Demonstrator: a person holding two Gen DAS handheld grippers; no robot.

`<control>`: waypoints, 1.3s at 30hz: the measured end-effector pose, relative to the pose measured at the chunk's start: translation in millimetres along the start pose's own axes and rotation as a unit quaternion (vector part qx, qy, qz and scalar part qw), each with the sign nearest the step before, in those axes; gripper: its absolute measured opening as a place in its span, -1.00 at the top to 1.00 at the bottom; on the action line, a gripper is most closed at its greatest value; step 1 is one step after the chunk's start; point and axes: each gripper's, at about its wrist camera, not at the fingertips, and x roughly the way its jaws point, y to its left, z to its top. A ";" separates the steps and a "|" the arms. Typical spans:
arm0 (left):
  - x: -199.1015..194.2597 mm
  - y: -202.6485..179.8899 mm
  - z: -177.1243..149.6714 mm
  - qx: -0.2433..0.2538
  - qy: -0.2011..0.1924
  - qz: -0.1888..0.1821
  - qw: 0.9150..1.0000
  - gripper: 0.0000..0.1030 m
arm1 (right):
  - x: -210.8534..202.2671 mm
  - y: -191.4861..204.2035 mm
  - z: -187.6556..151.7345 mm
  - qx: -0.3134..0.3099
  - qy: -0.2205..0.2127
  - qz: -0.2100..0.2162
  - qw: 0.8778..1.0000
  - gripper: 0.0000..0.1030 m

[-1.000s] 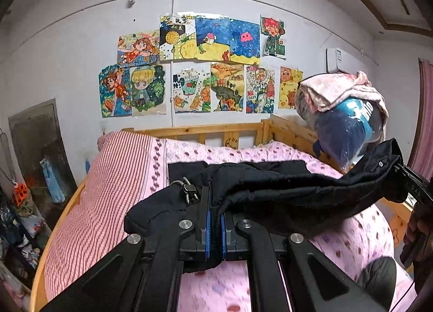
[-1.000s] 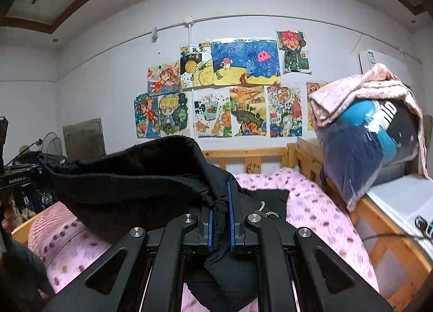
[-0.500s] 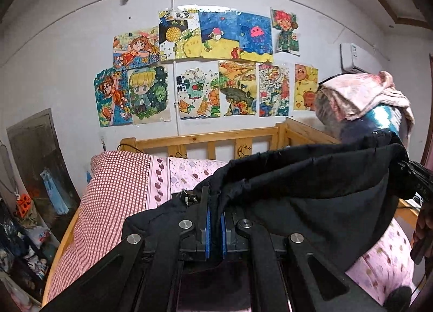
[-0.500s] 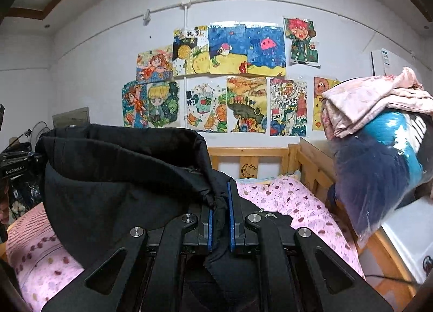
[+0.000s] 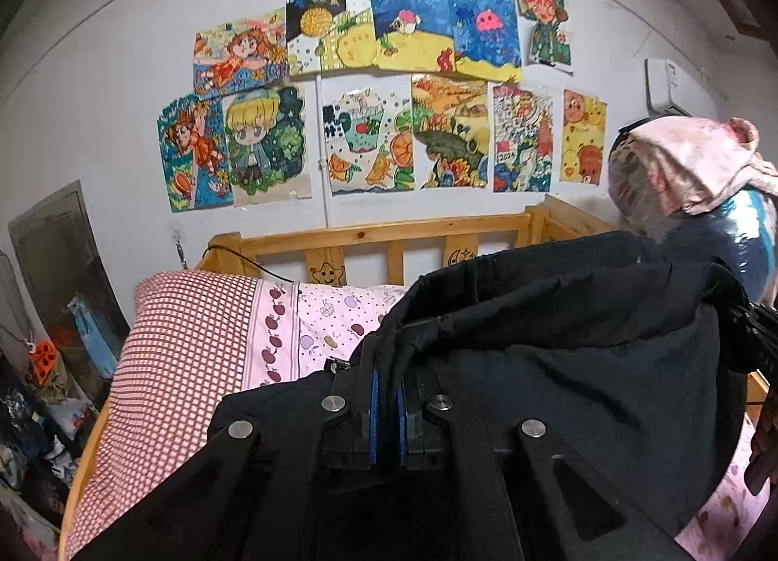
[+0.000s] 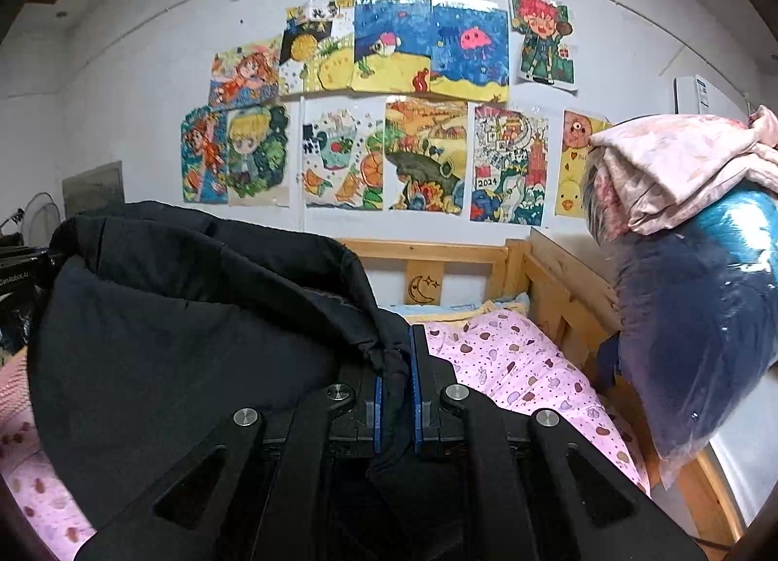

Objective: Fold large clothes

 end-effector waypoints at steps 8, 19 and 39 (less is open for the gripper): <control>73.3 0.8 -5.0 -0.011 0.031 0.008 0.999 0.89 | 52.9 3.9 -10.7 -0.013 0.020 -0.014 1.000 0.85; 141.7 3.2 -23.4 -0.028 0.071 0.015 0.997 0.89 | 117.7 13.8 -25.4 -0.027 0.057 -0.034 0.997 0.85; 87.1 -8.8 -18.0 -0.024 0.038 -0.013 0.999 -0.70 | 82.7 -10.0 -18.4 0.018 0.049 0.009 0.999 -0.16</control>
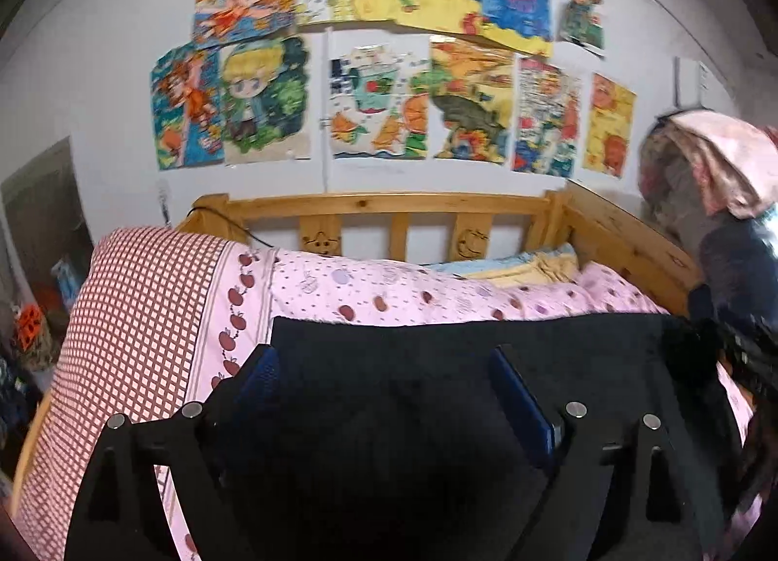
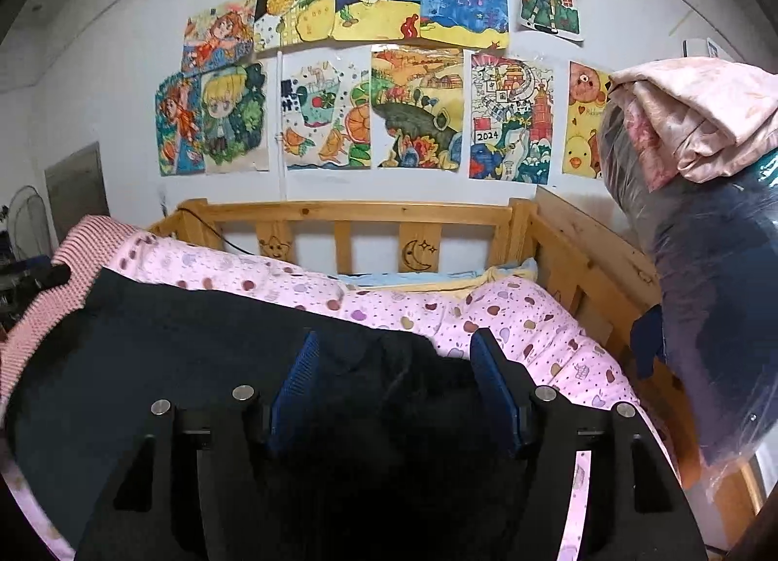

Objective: Fold large clothes

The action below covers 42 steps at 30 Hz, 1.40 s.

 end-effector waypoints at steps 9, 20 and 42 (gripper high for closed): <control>-41.2 -13.7 -54.2 0.050 0.016 -0.074 0.996 -0.83 | -42.5 11.3 -55.8 0.020 0.047 0.100 0.994 -0.57; 2.4 -23.5 -79.5 0.066 0.033 -0.063 0.995 -0.99 | 19.5 43.1 -77.5 -0.003 0.097 0.090 0.991 -0.64; 130.3 9.7 -49.8 -0.012 0.133 -0.013 0.991 -1.00 | 145.5 7.9 -70.7 0.033 0.173 0.043 0.983 -0.93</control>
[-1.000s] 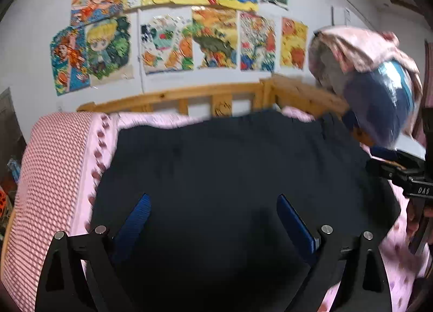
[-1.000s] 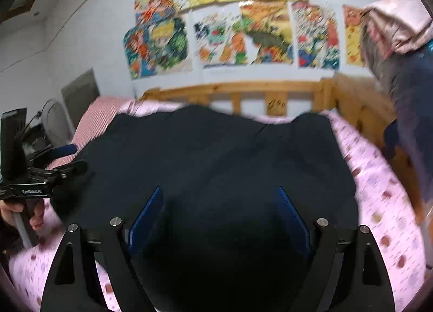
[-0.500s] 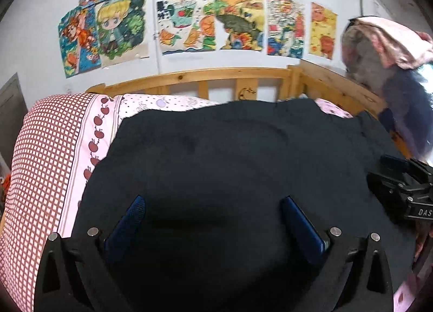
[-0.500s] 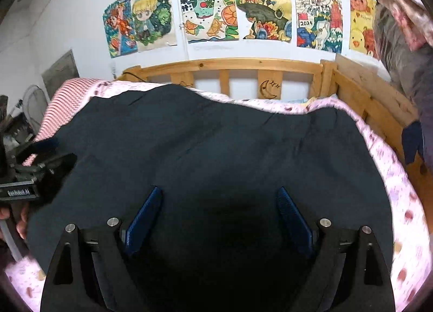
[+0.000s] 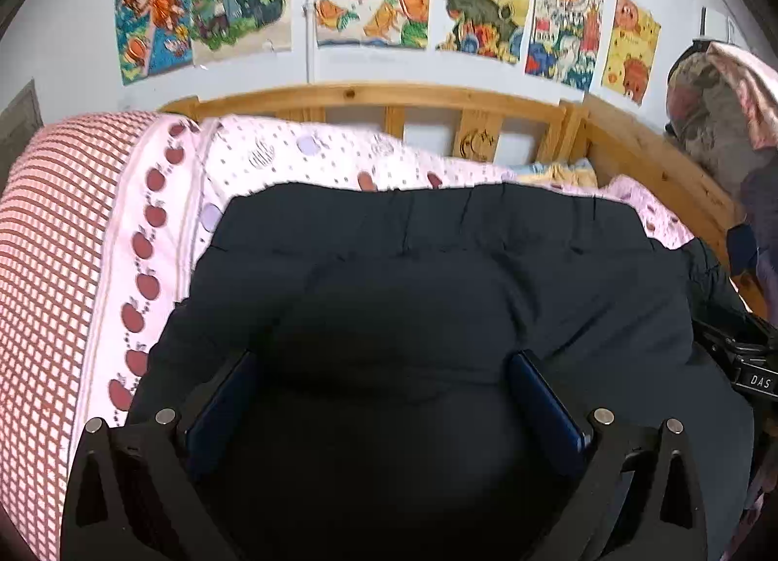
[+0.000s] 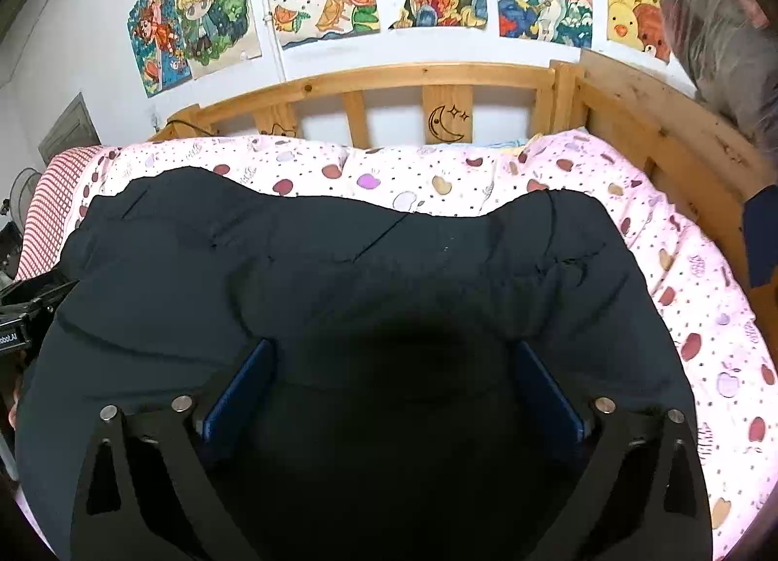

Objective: Fold large clothes

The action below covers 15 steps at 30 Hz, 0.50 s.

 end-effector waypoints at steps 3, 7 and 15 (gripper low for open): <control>5.6 3.4 -3.6 -0.008 0.000 -0.009 1.000 -1.00 | 6.7 -1.7 -4.4 0.005 -0.003 0.010 1.000 -0.97; 11.0 6.3 -9.5 -0.018 -0.004 -0.023 1.000 -1.00 | 15.8 -8.3 -12.7 0.017 -0.014 0.024 0.999 -0.98; 17.0 6.0 -14.2 -0.020 -0.017 -0.030 0.999 -1.00 | 25.7 -15.8 -18.2 0.028 -0.026 0.033 0.999 -0.98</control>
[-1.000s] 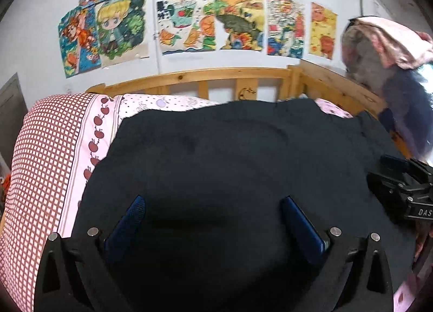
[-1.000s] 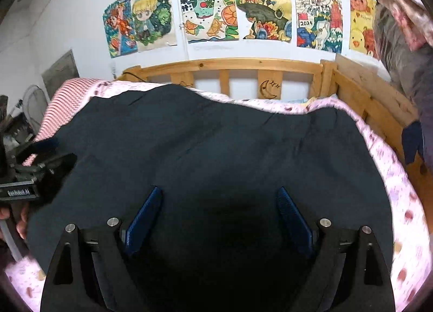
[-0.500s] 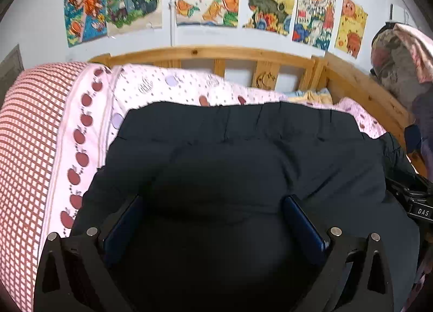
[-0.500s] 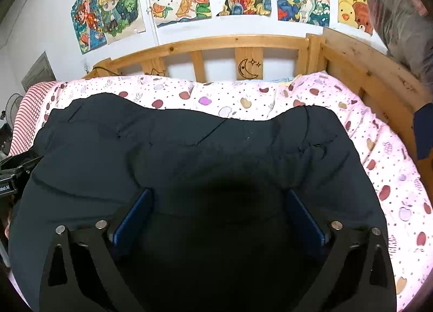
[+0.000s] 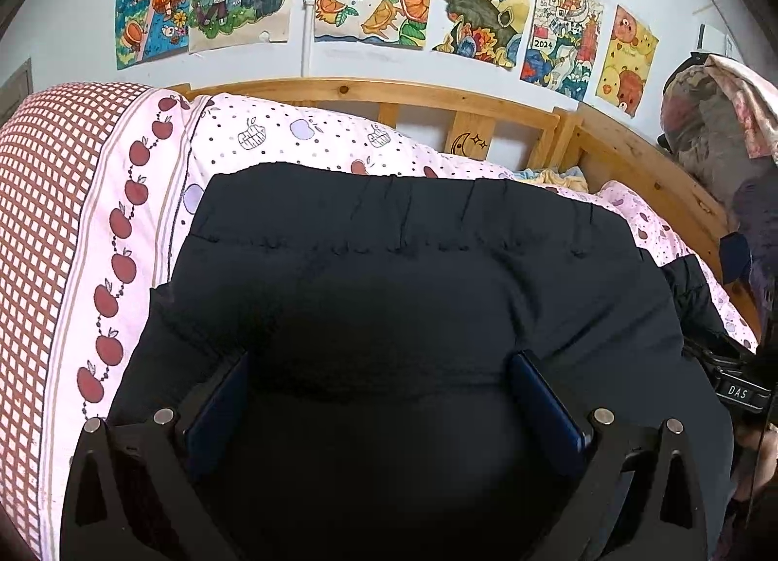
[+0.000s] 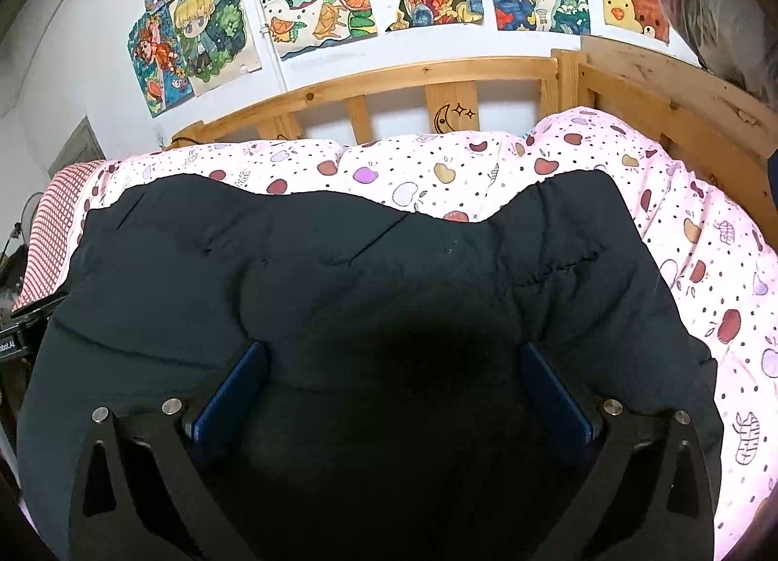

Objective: Fold large clothes

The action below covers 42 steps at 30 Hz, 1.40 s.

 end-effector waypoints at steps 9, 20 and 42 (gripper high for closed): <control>0.5 3.1 -4.4 -0.004 -0.005 -0.007 1.000 -1.00 | 2.2 -1.7 -4.1 0.007 -0.009 0.005 1.000 -0.98; -3.7 3.6 -8.6 -0.005 -0.025 -0.015 1.000 -1.00 | -11.4 -2.6 -11.8 0.007 -0.045 0.007 0.999 -0.98; -87.9 60.4 -7.7 -0.029 -0.017 0.019 0.999 -1.00 | -117.2 -71.5 -20.8 0.055 -0.058 -0.006 0.997 -0.97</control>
